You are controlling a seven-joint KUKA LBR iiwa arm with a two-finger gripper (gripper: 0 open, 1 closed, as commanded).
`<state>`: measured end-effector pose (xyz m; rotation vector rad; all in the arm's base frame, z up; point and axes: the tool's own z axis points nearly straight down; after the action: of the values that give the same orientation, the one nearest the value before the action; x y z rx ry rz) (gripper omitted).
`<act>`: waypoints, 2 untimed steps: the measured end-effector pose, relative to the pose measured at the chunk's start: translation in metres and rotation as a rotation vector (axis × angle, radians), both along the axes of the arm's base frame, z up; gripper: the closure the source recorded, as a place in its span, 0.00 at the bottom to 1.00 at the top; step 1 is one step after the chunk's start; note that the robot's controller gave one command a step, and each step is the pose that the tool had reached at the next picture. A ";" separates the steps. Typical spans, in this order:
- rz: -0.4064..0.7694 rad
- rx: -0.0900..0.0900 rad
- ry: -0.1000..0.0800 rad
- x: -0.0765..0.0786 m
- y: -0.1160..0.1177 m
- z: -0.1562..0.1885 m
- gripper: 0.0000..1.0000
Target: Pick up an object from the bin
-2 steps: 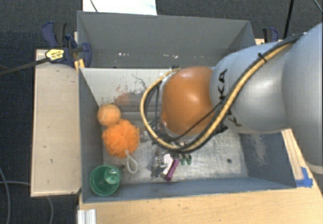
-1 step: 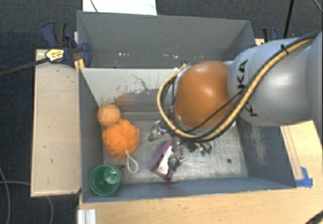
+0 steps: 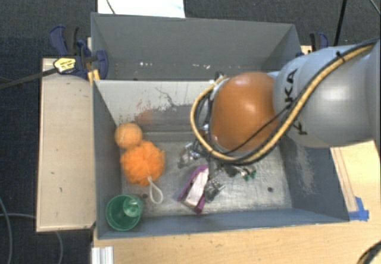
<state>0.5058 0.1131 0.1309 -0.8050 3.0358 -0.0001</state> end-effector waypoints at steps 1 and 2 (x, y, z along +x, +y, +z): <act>0.337 0.001 -0.003 0.000 0.007 -0.056 0.00; 0.368 0.008 -0.024 0.004 0.008 -0.067 1.00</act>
Offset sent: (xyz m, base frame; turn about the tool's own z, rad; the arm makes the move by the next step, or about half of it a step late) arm -0.0050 -0.0010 -0.0609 -0.4001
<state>0.5100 0.1213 0.0638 -1.3359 2.8145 0.0021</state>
